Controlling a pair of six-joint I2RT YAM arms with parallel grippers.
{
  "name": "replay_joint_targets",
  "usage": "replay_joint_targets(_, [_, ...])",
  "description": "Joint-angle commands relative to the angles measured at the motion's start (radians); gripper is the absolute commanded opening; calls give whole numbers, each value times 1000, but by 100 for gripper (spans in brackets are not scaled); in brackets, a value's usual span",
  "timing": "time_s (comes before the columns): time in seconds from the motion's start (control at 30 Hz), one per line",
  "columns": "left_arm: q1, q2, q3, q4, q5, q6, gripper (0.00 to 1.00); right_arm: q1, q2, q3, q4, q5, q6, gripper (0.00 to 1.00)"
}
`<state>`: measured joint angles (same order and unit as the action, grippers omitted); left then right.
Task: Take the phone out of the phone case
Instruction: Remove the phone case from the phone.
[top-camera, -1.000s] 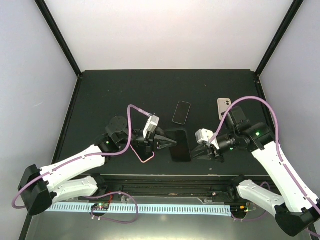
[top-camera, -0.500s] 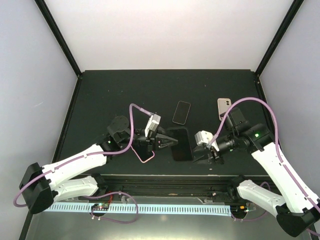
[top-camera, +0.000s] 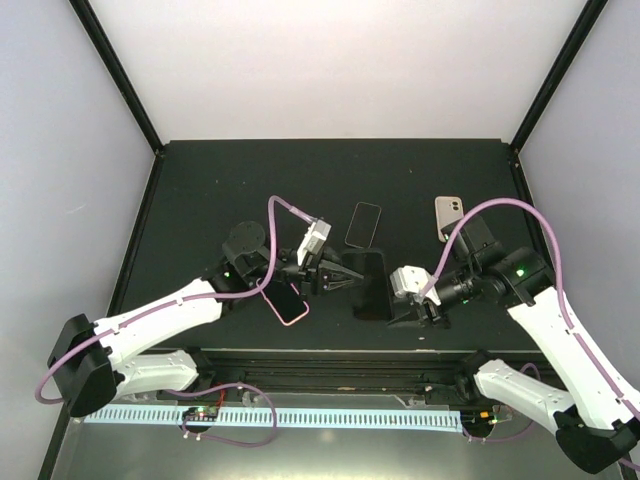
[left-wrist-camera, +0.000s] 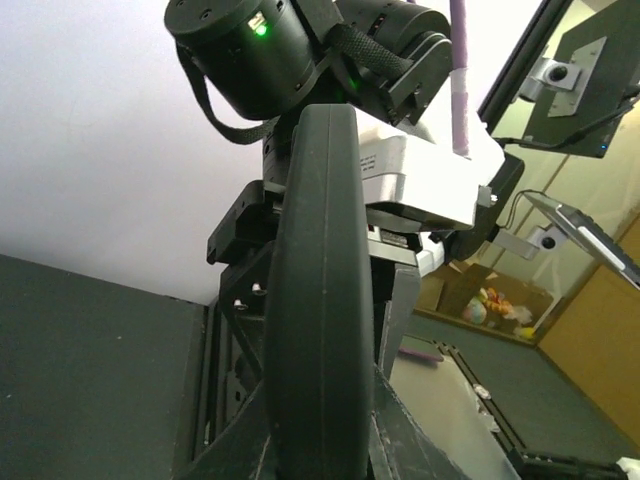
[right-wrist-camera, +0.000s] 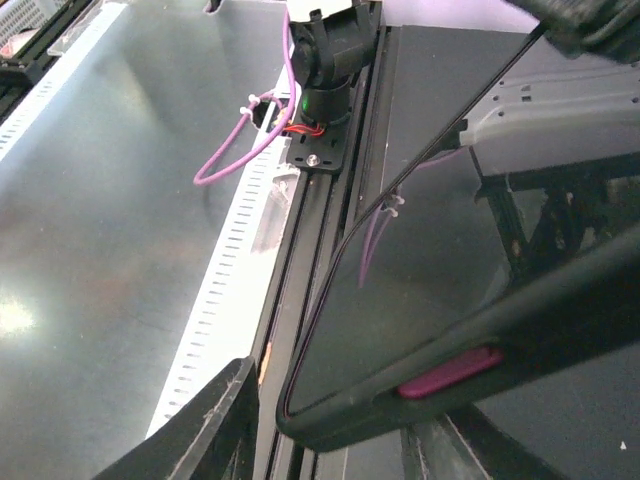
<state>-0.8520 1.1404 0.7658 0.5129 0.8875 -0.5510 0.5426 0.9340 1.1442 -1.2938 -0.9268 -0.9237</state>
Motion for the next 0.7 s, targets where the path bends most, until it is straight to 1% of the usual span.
replay_joint_targets(0.0, [0,-11,69,70,52,-38,2,7,-8,32,-95,22,-104,41])
replay_joint_targets(0.07, [1,-6,77,71,80,-57,2,7,-12,34,-124,20,-143,41])
replay_joint_targets(0.13, [1,-1,89,73,115,-71,2,7,-17,37,-123,29,-147,41])
replay_joint_targets(0.27, [0,1,98,65,130,-77,2,7,-24,40,-88,46,-121,35])
replay_joint_targets(0.4, [0,-1,93,60,127,-69,2,7,-18,42,-70,23,-106,32])
replay_joint_targets(0.43, [0,-2,93,52,123,-61,2,7,-14,46,-81,5,-110,37])
replay_joint_targets(0.5, [1,-2,94,30,110,-41,1,6,-7,57,-104,-28,-115,51])
replay_joint_targets(0.53, [1,-4,93,23,104,-35,2,7,-5,59,-112,-41,-117,55])
replay_joint_targets(0.6, [0,-4,93,17,88,-24,1,7,-1,59,-114,-49,-99,65])
replay_joint_targets(0.63, [1,-2,93,18,83,-22,2,7,1,56,-99,-44,-66,68])
replay_joint_targets(0.67, [0,-2,92,19,81,-20,1,7,5,58,-93,-39,-48,68])
